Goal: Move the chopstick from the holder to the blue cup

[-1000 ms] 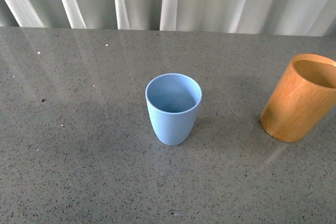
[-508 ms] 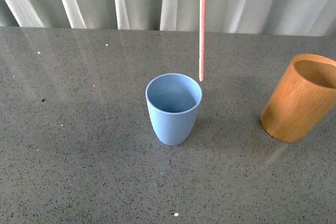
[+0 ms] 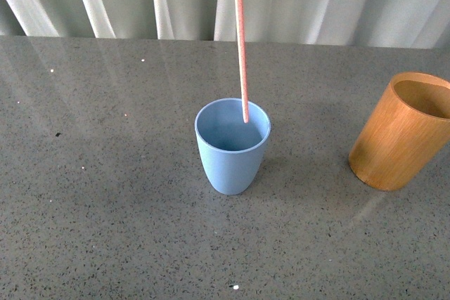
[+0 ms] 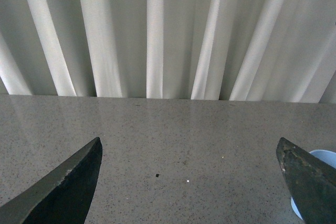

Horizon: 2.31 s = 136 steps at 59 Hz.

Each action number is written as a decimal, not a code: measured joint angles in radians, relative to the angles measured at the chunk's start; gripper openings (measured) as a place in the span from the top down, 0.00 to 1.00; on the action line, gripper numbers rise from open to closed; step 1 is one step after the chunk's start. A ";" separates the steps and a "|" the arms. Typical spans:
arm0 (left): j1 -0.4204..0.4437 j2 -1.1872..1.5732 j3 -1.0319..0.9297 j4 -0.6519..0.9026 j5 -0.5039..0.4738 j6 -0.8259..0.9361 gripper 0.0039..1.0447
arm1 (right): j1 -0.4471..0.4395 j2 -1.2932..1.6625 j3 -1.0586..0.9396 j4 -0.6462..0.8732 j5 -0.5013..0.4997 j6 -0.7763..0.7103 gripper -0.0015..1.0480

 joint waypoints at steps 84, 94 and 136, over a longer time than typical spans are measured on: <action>0.000 0.000 0.000 0.000 -0.003 0.000 0.06 | -0.432 -0.596 -0.626 0.186 0.292 -0.135 0.36; 0.000 0.000 0.000 0.000 0.000 0.000 0.06 | -0.494 -0.689 -0.730 0.198 0.239 -0.133 0.63; 0.000 0.000 0.000 0.000 0.000 0.000 0.06 | -0.505 -1.082 -0.944 0.018 0.233 -0.128 0.99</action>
